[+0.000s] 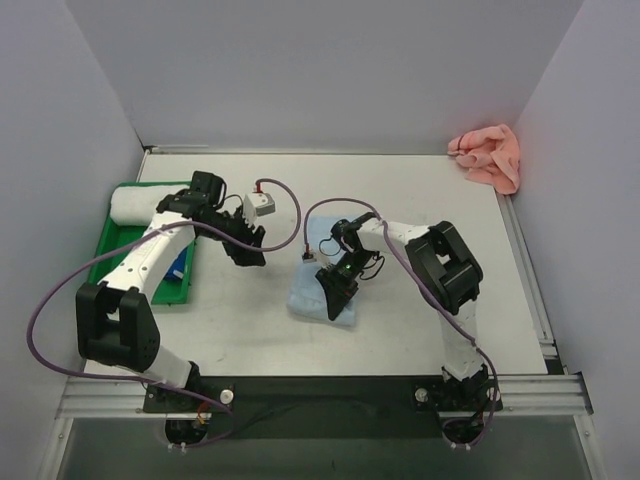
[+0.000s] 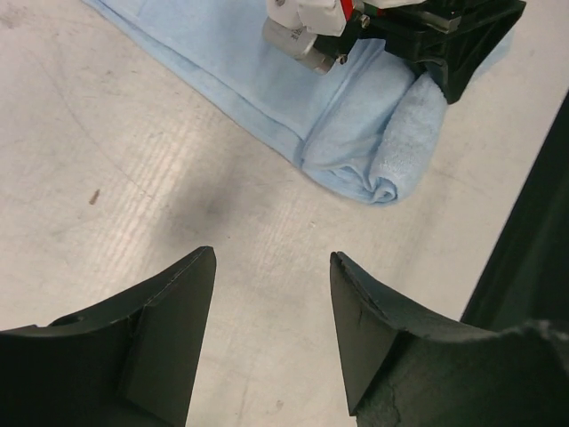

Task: Roll the towels
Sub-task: Roll the towel

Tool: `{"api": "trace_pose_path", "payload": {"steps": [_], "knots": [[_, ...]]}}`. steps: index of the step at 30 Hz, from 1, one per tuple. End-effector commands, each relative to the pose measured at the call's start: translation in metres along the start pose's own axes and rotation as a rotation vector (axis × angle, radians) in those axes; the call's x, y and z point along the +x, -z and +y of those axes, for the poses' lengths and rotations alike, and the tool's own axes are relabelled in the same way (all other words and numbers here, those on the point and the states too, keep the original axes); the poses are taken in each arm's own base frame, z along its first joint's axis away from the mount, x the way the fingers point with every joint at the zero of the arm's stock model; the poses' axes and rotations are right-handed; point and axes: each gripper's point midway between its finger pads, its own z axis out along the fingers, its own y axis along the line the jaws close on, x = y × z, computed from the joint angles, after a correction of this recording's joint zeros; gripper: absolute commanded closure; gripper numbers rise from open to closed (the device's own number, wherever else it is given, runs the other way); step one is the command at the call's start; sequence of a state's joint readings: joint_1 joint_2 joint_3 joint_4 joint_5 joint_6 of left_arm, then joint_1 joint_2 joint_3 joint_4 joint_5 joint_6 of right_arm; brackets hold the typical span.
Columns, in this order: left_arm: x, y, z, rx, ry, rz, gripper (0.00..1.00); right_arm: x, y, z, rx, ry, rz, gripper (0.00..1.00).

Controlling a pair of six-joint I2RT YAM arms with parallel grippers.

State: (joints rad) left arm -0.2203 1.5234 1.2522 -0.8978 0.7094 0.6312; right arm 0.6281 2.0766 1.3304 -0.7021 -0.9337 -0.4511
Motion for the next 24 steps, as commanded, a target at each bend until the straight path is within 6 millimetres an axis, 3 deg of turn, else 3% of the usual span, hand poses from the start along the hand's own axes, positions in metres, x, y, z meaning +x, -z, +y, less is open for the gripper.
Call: {"api": "trace_pose_path", "payload": {"steps": [1,8,13,18,24], "knots": [[-0.014,0.003,0.007,-0.078,-0.128,-0.034,0.35,-0.005,0.004,0.000,-0.013,-0.056,0.010,1.00],[-0.016,-0.023,-0.017,-0.128,-0.351,-0.005,0.35,-0.008,0.002,-0.009,-0.063,-0.120,-0.010,1.00],[-0.001,-0.049,-0.031,-0.130,-0.507,0.039,0.35,-0.011,0.001,-0.009,-0.090,-0.151,-0.006,1.00],[0.000,-0.062,-0.036,-0.130,-0.652,0.029,0.35,-0.008,0.003,-0.006,-0.115,-0.152,0.007,1.00],[0.004,-0.076,-0.060,-0.065,-0.859,-0.020,0.32,-0.010,0.005,-0.005,-0.165,-0.177,-0.024,1.00]]}}
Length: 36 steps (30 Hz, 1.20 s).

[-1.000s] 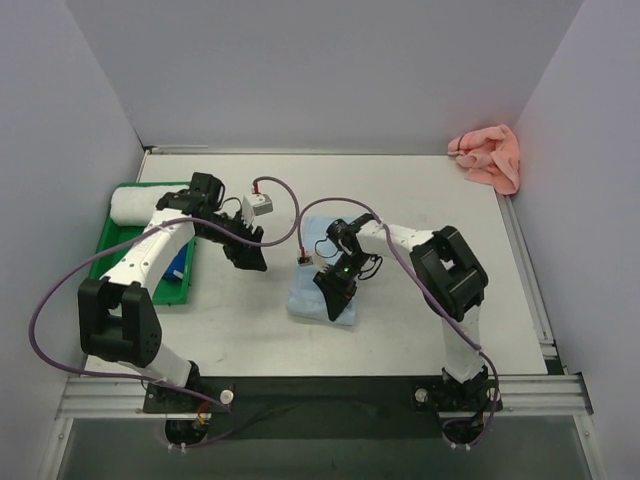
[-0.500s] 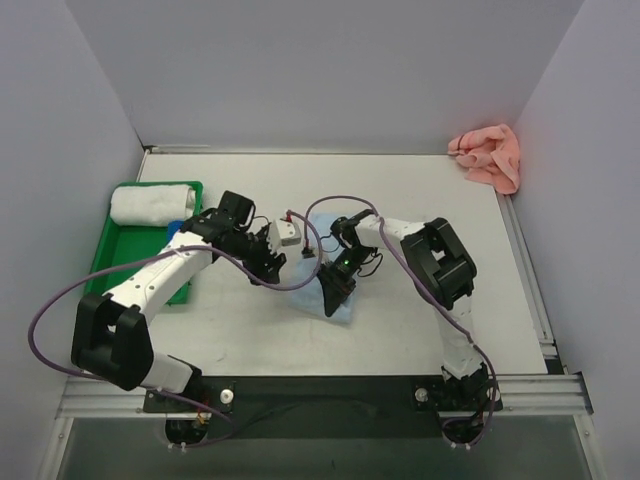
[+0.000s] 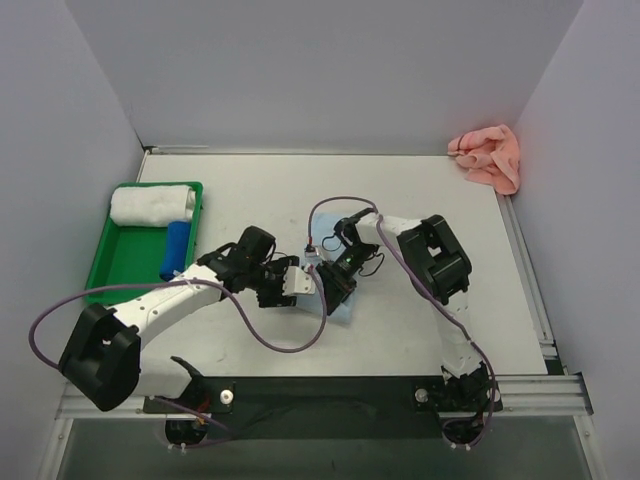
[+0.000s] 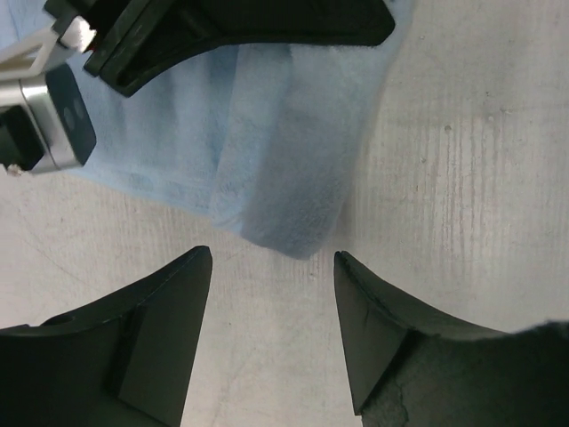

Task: Roll the towels
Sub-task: Roll the towel

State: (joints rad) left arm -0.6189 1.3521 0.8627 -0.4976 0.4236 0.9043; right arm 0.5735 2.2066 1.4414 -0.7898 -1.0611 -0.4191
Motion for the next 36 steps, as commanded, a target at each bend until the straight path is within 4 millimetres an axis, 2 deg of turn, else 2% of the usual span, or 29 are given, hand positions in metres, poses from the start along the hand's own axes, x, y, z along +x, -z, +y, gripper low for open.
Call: {"api": "trace_pose_path", "payload": {"steps": [1,2,3,5,7,9,13,15,16,17,18,20,21,22,23,25,26,27,28,29,30,32,33,34,35,36], "knots": [[-0.029,0.003,0.009,-0.070,-0.215,-0.112,0.31,0.004,0.002,0.000,-0.036,-0.031,0.010,1.00],[-0.039,0.003,0.009,-0.085,-0.252,-0.149,0.30,0.003,0.002,0.001,-0.048,-0.030,0.005,1.00],[-0.036,-0.002,0.001,-0.069,-0.281,-0.154,0.29,0.003,0.002,0.001,-0.051,-0.031,0.004,1.00],[-0.044,-0.010,-0.007,-0.057,-0.346,-0.186,0.28,0.003,0.003,0.002,-0.062,-0.036,-0.001,1.00],[-0.044,-0.019,-0.013,-0.047,-0.394,-0.192,0.28,0.001,0.005,0.000,-0.072,-0.046,-0.012,1.00],[-0.040,-0.033,-0.021,-0.014,-0.415,-0.178,0.28,0.000,0.007,0.001,-0.083,-0.052,-0.017,1.00],[-0.027,-0.059,-0.024,0.009,-0.441,-0.123,0.30,-0.002,0.008,0.000,-0.088,-0.050,-0.020,1.00],[-0.018,-0.069,-0.028,0.039,-0.432,-0.083,0.40,-0.002,0.009,-0.001,-0.078,-0.044,-0.016,1.00],[-0.018,-0.072,-0.028,0.051,-0.418,-0.073,0.54,-0.006,0.014,-0.002,-0.066,-0.038,-0.024,0.99],[-0.018,-0.072,-0.030,0.069,-0.389,-0.062,0.62,-0.009,0.017,-0.004,-0.053,-0.028,-0.028,0.97],[-0.012,-0.070,-0.041,0.126,-0.359,-0.034,0.68,-0.012,0.022,-0.009,-0.018,-0.019,-0.027,0.95],[-0.015,-0.067,-0.046,0.158,-0.293,-0.007,0.83,-0.028,0.042,-0.017,0.040,0.008,-0.065,0.85],[-0.008,-0.064,-0.061,0.213,-0.256,0.040,0.87,-0.031,0.052,-0.025,0.087,0.019,-0.066,0.80],[-0.004,-0.063,-0.068,0.248,-0.226,0.066,0.89,-0.042,0.065,-0.025,0.121,0.046,-0.090,0.70],[-0.007,-0.061,-0.070,0.266,-0.175,0.082,0.93,-0.046,0.078,-0.031,0.150,0.048,-0.115,0.66],[0.003,-0.056,-0.085,0.338,-0.072,0.147,0.97,-0.051,0.100,-0.030,0.210,0.070,-0.144,0.57],[0.000,-0.055,-0.085,0.350,-0.046,0.154,0.98,-0.054,0.115,-0.032,0.241,0.079,-0.172,0.55],[0.003,-0.051,-0.093,0.390,-0.009,0.173,1.00,-0.056,0.129,-0.024,0.278,0.107,-0.197,0.55],[0.005,-0.050,-0.096,0.411,0.040,0.188,1.00,-0.054,0.141,-0.026,0.324,0.121,-0.206,0.52],[-0.003,-0.049,-0.091,0.416,0.057,0.176,1.00,-0.050,0.148,-0.023,0.341,0.126,-0.218,0.52],[-0.001,-0.047,-0.099,0.466,0.099,0.192,1.00,-0.048,0.171,-0.014,0.383,0.150,-0.267,0.51],[-0.002,-0.046,-0.095,0.491,0.168,0.201,1.00,-0.041,0.189,-0.006,0.431,0.171,-0.302,0.50],[-0.013,-0.043,-0.088,0.512,0.195,0.187,1.00,-0.033,0.204,0.003,0.464,0.180,-0.338,0.50],[-0.007,-0.049,-0.089,0.556,0.245,0.218,1.00,-0.028,0.211,0.008,0.483,0.188,-0.352,0.47],[-0.005,-0.049,-0.084,0.580,0.296,0.225,1.00,-0.023,0.217,0.011,0.513,0.196,-0.362,0.46],[-0.008,-0.045,-0.088,0.645,0.363,0.224,1.00,-0.012,0.221,0.024,0.533,0.209,-0.381,0.46]]}}
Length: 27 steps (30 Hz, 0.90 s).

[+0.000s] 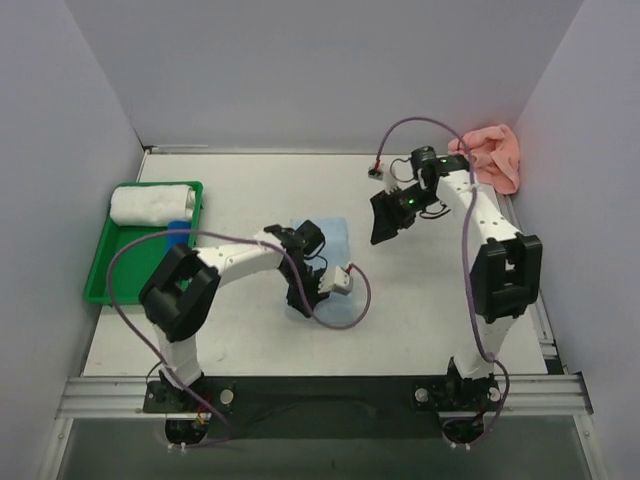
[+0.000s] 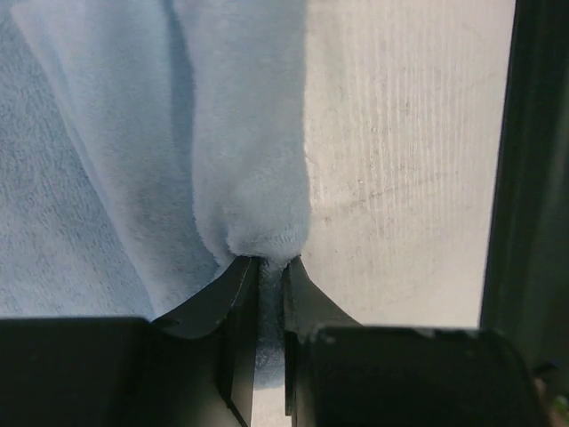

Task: Roll the towels
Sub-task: Roll the towel

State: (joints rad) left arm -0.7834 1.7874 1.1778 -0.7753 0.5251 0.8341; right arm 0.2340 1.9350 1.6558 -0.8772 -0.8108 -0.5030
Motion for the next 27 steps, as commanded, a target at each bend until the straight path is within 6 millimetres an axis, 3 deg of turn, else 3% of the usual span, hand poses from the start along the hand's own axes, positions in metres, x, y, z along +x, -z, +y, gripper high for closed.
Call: {"api": "trace_pose_path", "payload": {"steps": [1,6,10,11,13,15,17,18,19,21,22,24,27], "knots": [[0.012,-0.002,-0.022,0.264,0.279,0.032,1.00,0.012,0.048,0.033,0.091,0.080,-0.040,0.45],[0.021,0.000,0.004,0.409,0.445,-0.013,1.00,0.031,0.074,0.071,0.146,0.109,-0.092,0.44],[0.038,-0.009,0.022,0.483,0.509,-0.012,0.99,0.043,0.070,0.099,0.158,0.169,-0.069,0.47],[0.035,-0.007,0.031,0.480,0.499,-0.018,0.98,0.049,0.057,0.115,0.131,0.226,-0.026,0.47],[0.040,-0.009,0.026,0.554,0.561,0.001,0.95,0.050,0.047,0.127,0.153,0.310,-0.003,0.50],[0.041,-0.006,0.033,0.565,0.565,-0.002,0.92,0.058,0.025,0.145,0.130,0.403,0.050,0.51],[0.047,-0.010,0.035,0.585,0.584,0.009,0.92,0.056,0.009,0.141,0.194,0.491,0.090,0.51],[0.047,-0.008,0.037,0.587,0.586,0.014,0.92,0.064,-0.011,0.148,0.188,0.556,0.144,0.51],[0.050,-0.011,0.037,0.599,0.592,0.020,0.91,0.055,-0.021,0.146,0.219,0.607,0.124,0.50],[0.051,-0.011,0.037,0.605,0.596,0.025,0.90,0.059,-0.044,0.132,0.303,0.691,0.185,0.47],[0.052,-0.011,0.036,0.608,0.594,0.027,0.88,0.047,-0.059,0.136,0.329,0.761,0.155,0.44],[0.056,-0.012,0.035,0.610,0.593,0.041,0.87,0.045,-0.080,0.121,0.391,0.810,0.198,0.42],[0.059,-0.013,0.035,0.612,0.598,0.045,0.83,0.037,-0.108,0.114,0.430,0.897,0.197,0.41]]}}
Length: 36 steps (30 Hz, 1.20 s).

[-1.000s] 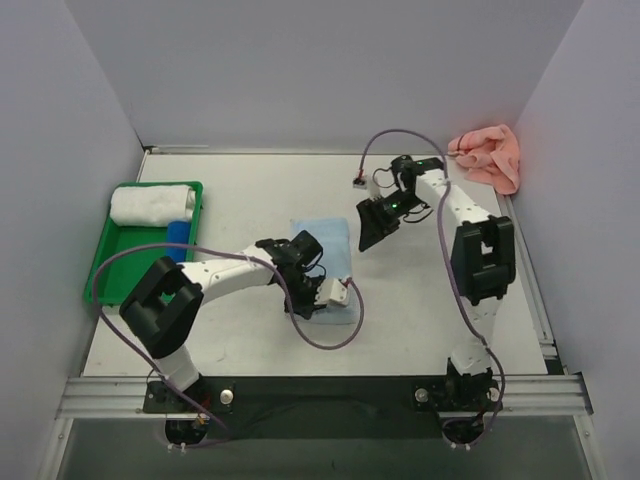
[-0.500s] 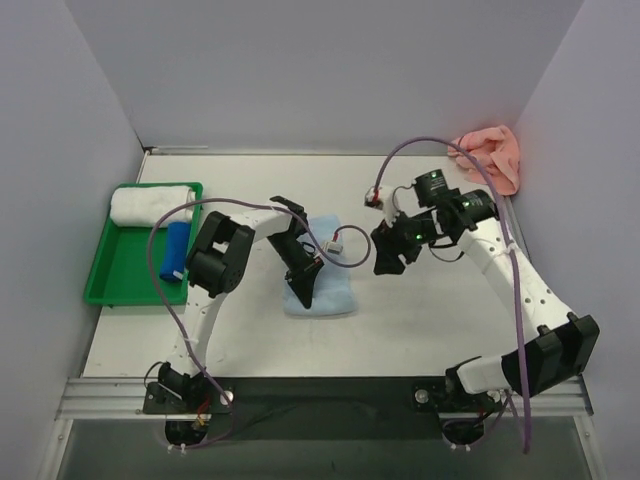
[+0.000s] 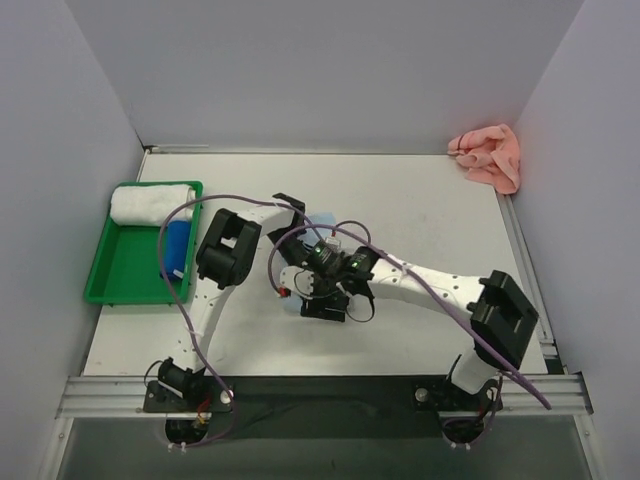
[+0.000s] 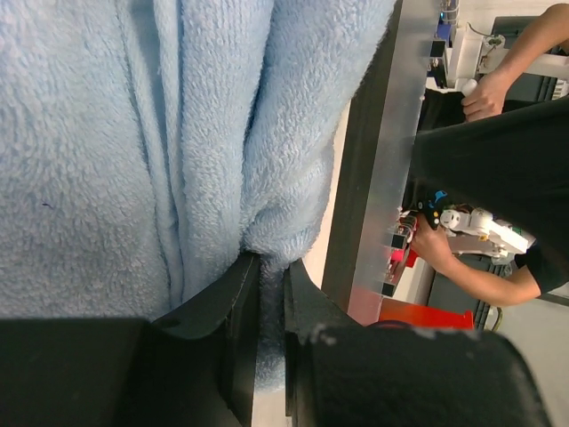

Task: Roll the towels
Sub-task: Roll the towel

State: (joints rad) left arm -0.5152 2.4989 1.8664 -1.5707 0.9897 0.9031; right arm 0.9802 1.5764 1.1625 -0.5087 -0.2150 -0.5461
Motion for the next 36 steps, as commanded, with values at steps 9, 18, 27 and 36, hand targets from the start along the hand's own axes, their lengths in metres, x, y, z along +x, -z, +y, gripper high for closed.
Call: {"api": "trace_pose_path", "payload": {"steps": [9,18,27,36], "knots": [[0.027,0.014,0.044,-0.093,-0.060,0.115,0.81,0.028,-0.078,-0.011,0.085,0.157,0.097,0.58],[0.012,0.048,0.012,-0.157,-0.154,-0.040,0.57,0.044,-0.078,0.016,-0.172,-0.067,0.102,1.00],[0.006,0.146,-0.013,-0.297,-0.190,-0.328,0.52,0.036,-0.051,0.041,-0.475,-0.276,0.078,1.00],[0.038,0.241,-0.061,-0.587,-0.288,-0.634,0.49,0.008,-0.036,0.042,-0.770,-0.482,0.054,1.00]]}}
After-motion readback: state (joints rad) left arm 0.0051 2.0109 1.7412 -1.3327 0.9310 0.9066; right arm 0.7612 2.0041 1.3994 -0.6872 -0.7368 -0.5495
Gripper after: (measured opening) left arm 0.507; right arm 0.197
